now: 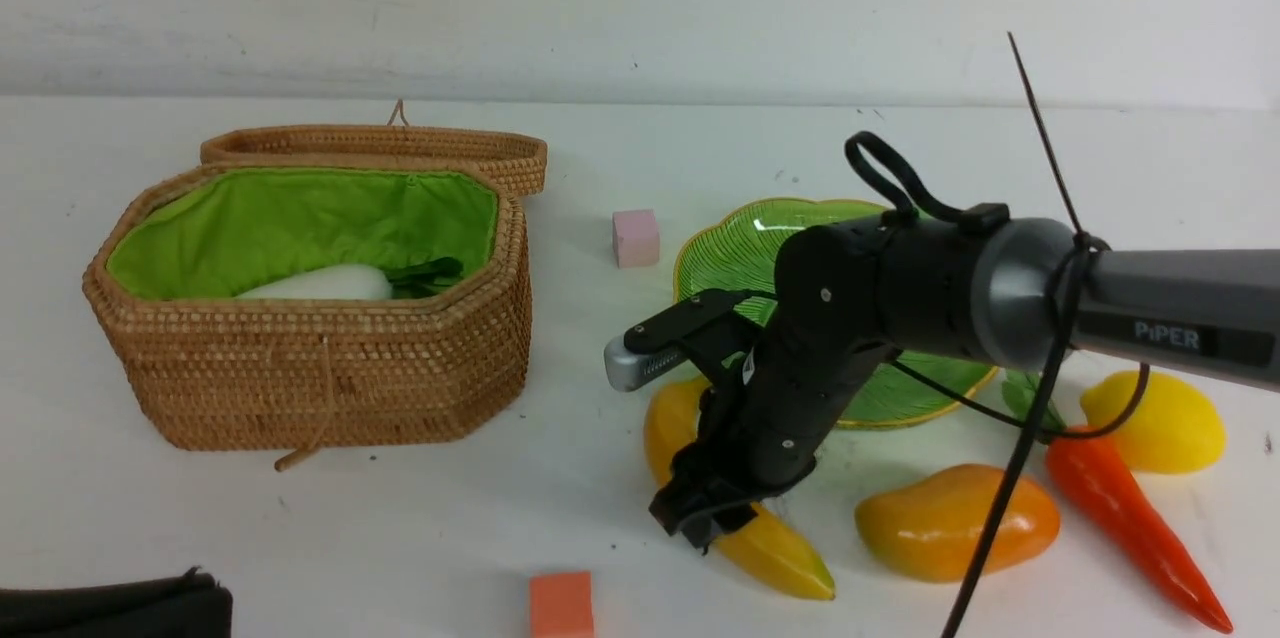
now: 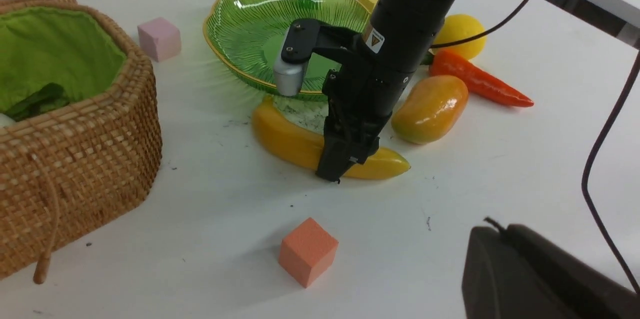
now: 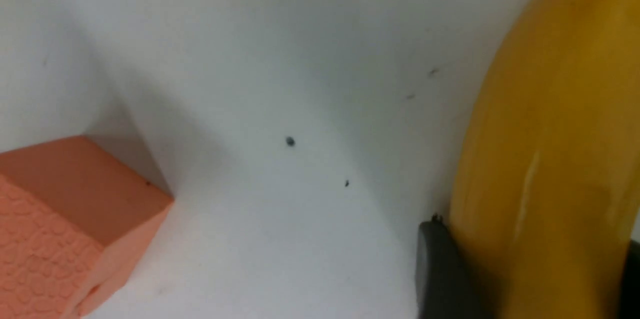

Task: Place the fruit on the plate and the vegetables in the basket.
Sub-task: Use the right arm to grab a banana and put it into the right plate

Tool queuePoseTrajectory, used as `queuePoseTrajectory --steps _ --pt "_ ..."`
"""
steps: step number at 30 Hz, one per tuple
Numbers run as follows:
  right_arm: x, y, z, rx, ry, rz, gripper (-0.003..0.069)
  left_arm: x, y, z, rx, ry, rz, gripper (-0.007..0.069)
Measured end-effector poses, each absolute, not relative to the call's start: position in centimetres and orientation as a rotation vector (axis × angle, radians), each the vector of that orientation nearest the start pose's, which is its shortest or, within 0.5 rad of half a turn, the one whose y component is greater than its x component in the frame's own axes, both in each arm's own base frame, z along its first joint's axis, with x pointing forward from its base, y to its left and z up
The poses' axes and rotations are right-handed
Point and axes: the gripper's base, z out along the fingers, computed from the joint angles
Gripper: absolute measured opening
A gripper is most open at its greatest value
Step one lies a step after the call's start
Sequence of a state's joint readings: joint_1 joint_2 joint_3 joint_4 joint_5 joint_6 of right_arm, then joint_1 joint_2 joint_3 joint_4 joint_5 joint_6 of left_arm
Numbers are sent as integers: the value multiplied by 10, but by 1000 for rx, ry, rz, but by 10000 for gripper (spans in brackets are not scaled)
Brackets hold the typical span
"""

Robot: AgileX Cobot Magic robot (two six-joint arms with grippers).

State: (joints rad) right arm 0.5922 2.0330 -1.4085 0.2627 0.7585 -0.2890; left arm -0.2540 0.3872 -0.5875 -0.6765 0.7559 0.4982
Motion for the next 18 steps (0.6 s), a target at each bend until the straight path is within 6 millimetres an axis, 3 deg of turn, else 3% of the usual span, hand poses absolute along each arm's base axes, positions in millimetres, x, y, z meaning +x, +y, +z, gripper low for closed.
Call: queuePoseTrajectory --steps 8,18 --pt "324 240 177 -1028 2731 377 316 37 -52 357 526 1749 -624 -13" --pt "291 231 270 -963 2610 579 316 20 -48 361 537 1689 -625 -13"
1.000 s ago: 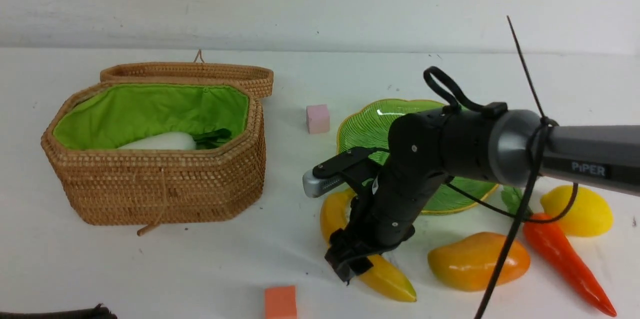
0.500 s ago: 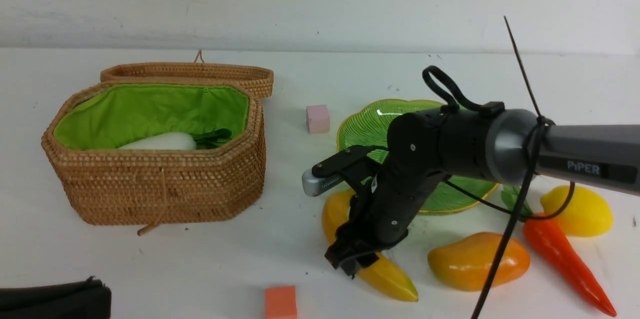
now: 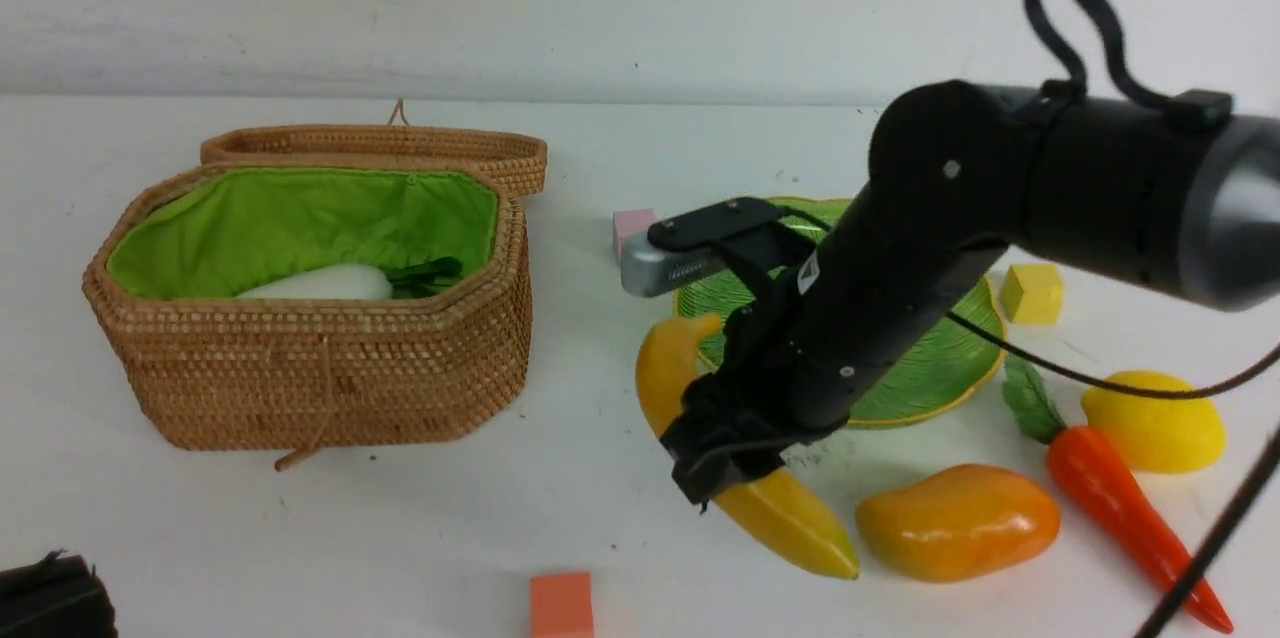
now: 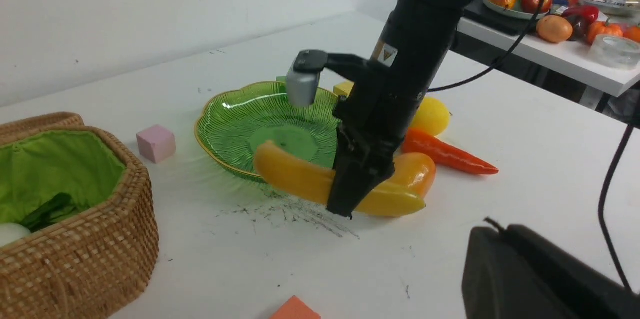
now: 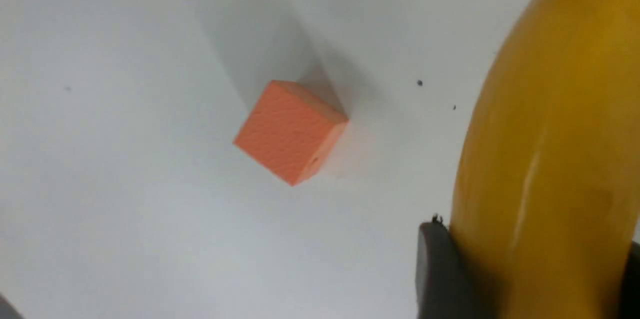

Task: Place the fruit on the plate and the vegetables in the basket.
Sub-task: Use the right arm to grab a banana and put it into the right plate

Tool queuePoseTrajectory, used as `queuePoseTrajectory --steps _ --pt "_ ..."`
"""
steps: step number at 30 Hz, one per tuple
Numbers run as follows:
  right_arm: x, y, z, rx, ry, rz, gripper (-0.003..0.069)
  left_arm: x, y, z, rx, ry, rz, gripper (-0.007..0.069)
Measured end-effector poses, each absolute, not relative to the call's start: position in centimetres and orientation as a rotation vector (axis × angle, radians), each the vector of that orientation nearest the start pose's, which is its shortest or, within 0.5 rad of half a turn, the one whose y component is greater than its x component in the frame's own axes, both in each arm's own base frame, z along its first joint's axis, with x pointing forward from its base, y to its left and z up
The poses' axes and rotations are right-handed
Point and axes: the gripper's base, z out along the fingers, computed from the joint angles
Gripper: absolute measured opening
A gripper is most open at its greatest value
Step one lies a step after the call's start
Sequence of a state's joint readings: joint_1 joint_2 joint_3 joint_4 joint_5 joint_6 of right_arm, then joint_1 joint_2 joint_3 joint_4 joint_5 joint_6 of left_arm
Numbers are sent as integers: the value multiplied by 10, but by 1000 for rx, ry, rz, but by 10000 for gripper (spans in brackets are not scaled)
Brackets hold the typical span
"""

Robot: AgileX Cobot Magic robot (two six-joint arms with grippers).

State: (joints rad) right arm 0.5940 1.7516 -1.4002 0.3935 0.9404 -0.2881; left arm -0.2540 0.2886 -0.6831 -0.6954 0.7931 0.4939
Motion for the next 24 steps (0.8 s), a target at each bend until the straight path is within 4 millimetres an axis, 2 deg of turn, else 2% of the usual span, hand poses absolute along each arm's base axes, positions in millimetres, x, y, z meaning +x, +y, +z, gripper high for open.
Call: queuePoseTrajectory --steps 2,5,11,15,19,24 --pt "283 226 290 -953 2563 606 316 21 -48 362 535 1687 -624 -13" --pt "274 221 309 -950 2517 619 316 21 -48 362 534 1686 -624 -13" --pt "265 218 315 -970 2541 656 316 21 -48 362 534 1686 -624 -13" --pt "261 213 328 -960 2488 635 316 21 -48 363 521 1672 -619 -13" --pt "268 201 336 -888 2454 574 316 23 -46 366 500 1650 -610 -13" --pt "289 171 337 -736 2471 503 316 23 -46 366 495 1644 -608 -11"
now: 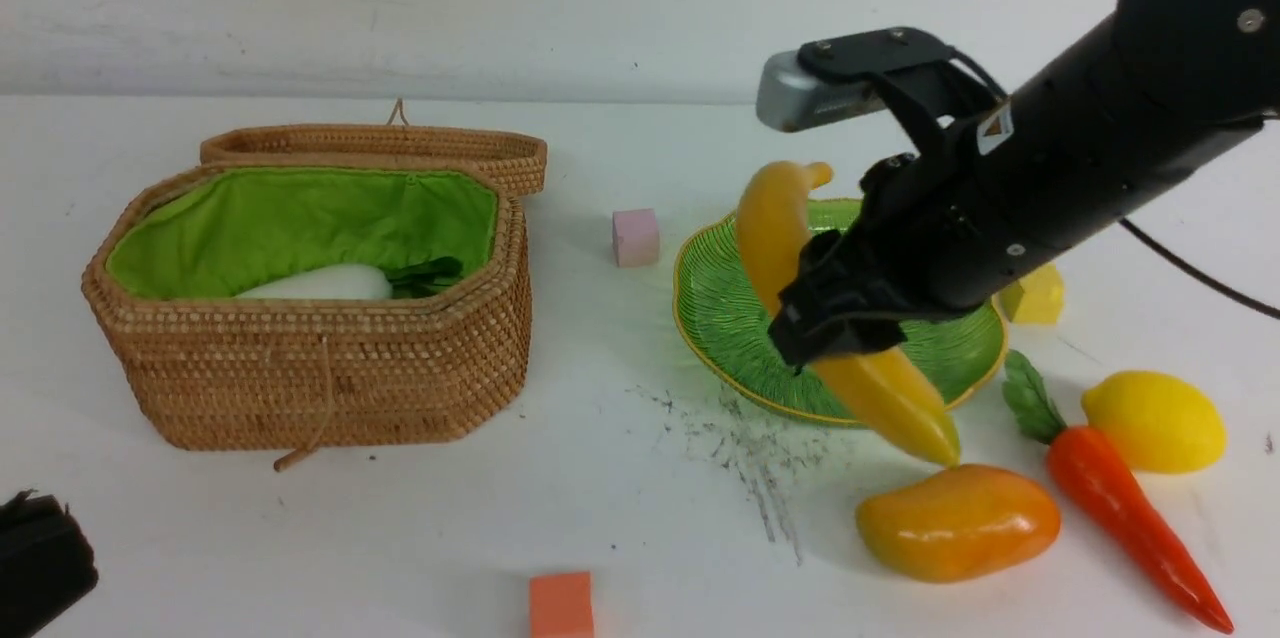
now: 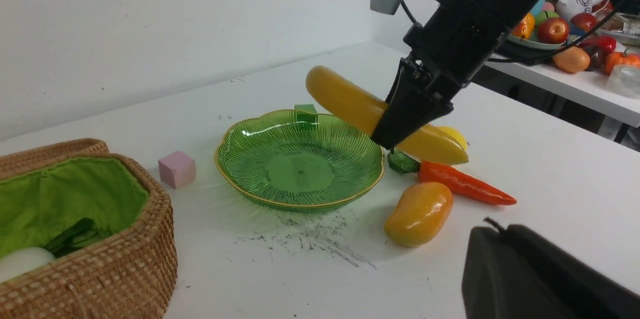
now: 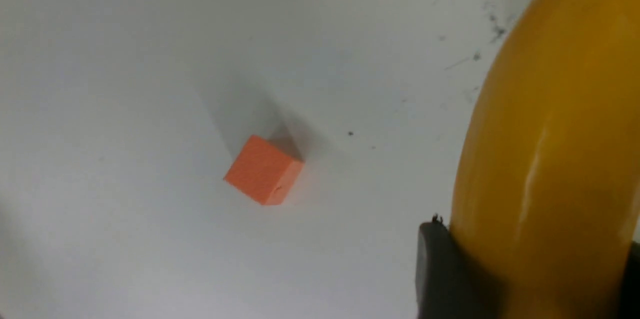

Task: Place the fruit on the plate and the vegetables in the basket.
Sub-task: Use the right arm to grab a banana and put it into the right plate

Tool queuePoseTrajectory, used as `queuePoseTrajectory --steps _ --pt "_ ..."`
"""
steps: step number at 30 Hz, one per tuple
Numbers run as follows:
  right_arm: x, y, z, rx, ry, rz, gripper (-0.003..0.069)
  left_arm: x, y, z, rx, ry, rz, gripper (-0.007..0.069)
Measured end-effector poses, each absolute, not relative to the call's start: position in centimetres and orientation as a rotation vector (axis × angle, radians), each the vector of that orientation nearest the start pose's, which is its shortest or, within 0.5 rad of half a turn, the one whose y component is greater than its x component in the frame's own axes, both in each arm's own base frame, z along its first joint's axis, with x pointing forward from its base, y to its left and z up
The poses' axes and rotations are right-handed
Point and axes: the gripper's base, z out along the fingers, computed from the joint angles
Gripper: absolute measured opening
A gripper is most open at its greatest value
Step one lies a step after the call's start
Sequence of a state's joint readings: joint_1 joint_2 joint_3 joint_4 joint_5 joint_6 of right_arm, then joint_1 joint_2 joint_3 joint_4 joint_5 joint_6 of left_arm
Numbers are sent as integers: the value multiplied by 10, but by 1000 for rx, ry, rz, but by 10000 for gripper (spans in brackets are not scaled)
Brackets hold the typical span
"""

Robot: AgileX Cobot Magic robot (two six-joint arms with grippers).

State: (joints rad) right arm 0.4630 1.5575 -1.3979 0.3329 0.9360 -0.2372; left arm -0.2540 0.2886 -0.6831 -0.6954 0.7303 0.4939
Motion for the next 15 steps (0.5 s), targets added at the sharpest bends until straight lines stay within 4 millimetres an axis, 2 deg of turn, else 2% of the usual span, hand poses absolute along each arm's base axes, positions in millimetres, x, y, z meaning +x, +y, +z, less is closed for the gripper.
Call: queuePoseTrajectory --steps 4,7,15 --pt "318 139 329 -560 2477 453 316 23 -46 366 495 1644 -608 -10" --pt "334 127 316 -481 2498 445 316 23 -46 366 497 1645 -608 -10" --pt "371 128 272 -403 2492 431 316 22 -47 365 505 1655 -614 -10"
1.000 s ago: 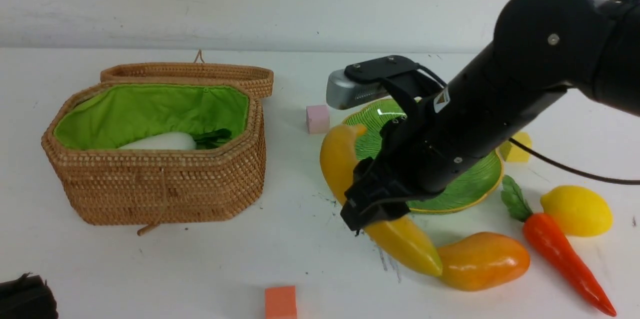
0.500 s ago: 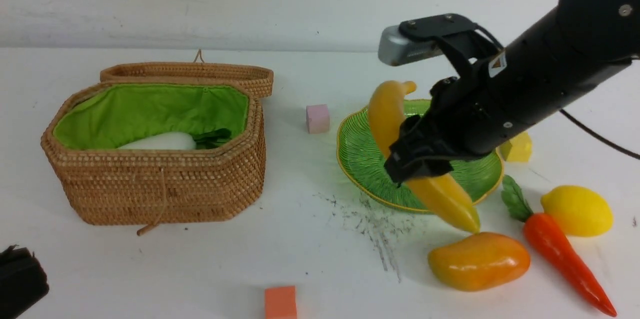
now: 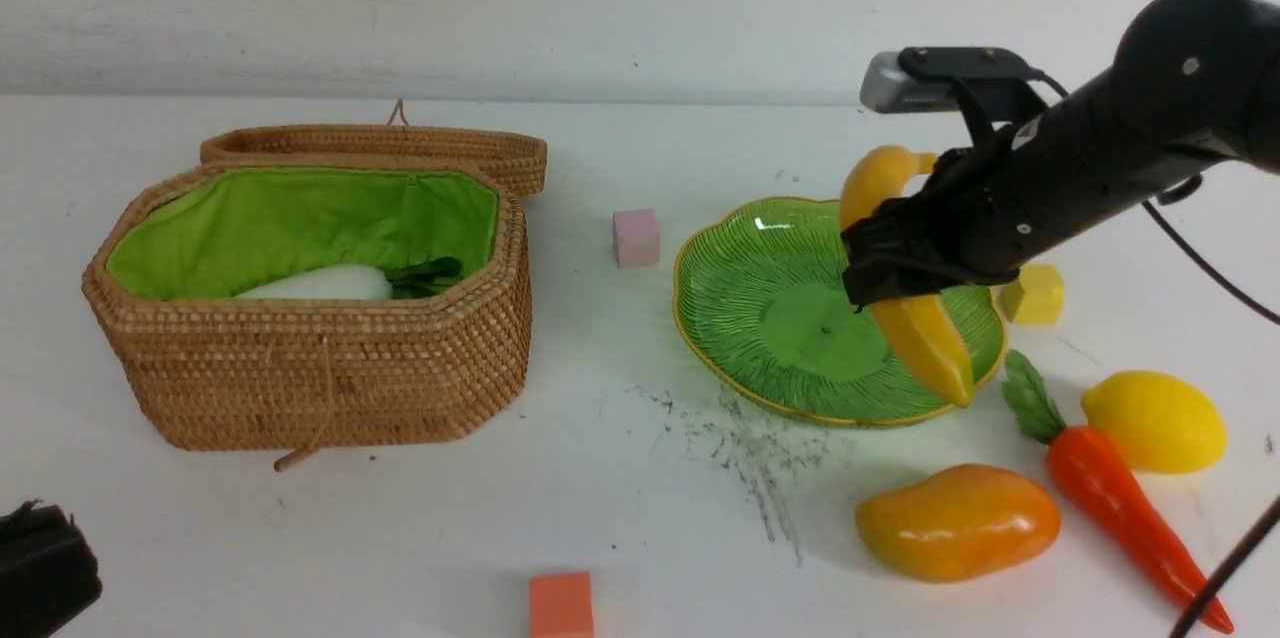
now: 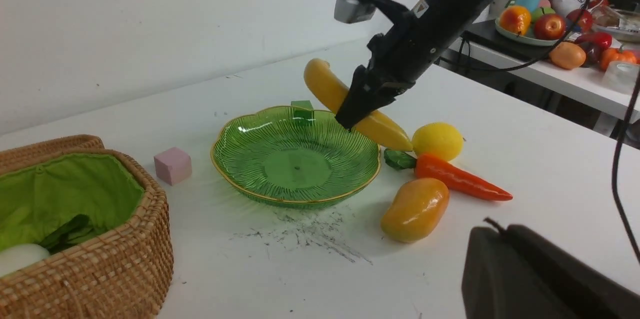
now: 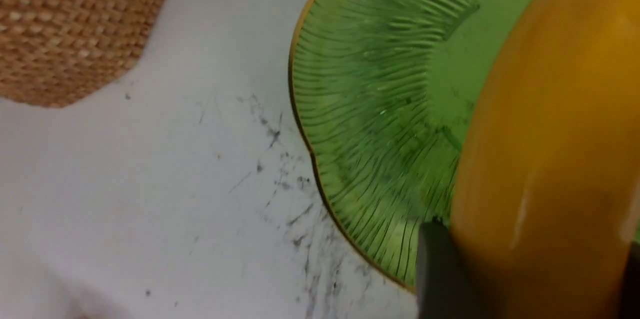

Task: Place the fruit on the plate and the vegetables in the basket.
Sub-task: Use the right arm to grab a banana and put it into the right plate

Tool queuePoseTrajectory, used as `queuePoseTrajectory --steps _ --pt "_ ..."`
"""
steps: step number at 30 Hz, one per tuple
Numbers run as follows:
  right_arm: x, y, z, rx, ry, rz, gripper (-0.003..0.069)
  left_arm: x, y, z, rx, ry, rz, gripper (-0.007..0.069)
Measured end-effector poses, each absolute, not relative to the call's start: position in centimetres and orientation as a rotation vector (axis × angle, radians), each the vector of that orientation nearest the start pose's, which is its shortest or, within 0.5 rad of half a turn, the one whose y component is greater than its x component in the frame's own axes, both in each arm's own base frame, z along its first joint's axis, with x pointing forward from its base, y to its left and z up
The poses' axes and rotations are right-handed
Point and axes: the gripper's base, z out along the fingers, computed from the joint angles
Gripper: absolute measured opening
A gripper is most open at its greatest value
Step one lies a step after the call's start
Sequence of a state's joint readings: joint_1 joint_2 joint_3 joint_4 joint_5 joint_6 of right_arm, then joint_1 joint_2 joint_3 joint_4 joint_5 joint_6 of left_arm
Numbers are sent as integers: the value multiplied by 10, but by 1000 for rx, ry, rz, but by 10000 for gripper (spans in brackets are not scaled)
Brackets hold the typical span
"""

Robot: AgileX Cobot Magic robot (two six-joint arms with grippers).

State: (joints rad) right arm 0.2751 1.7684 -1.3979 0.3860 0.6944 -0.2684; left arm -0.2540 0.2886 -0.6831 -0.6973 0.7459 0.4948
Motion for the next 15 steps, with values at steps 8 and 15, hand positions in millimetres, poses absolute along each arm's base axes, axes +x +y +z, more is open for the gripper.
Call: queuePoseTrajectory --steps 8,15 --pt "409 132 234 -287 2380 390 316 21 -48 363 523 1673 -622 -9" --pt "421 133 223 -262 2347 369 462 20 -48 362 536 1687 -627 -9"
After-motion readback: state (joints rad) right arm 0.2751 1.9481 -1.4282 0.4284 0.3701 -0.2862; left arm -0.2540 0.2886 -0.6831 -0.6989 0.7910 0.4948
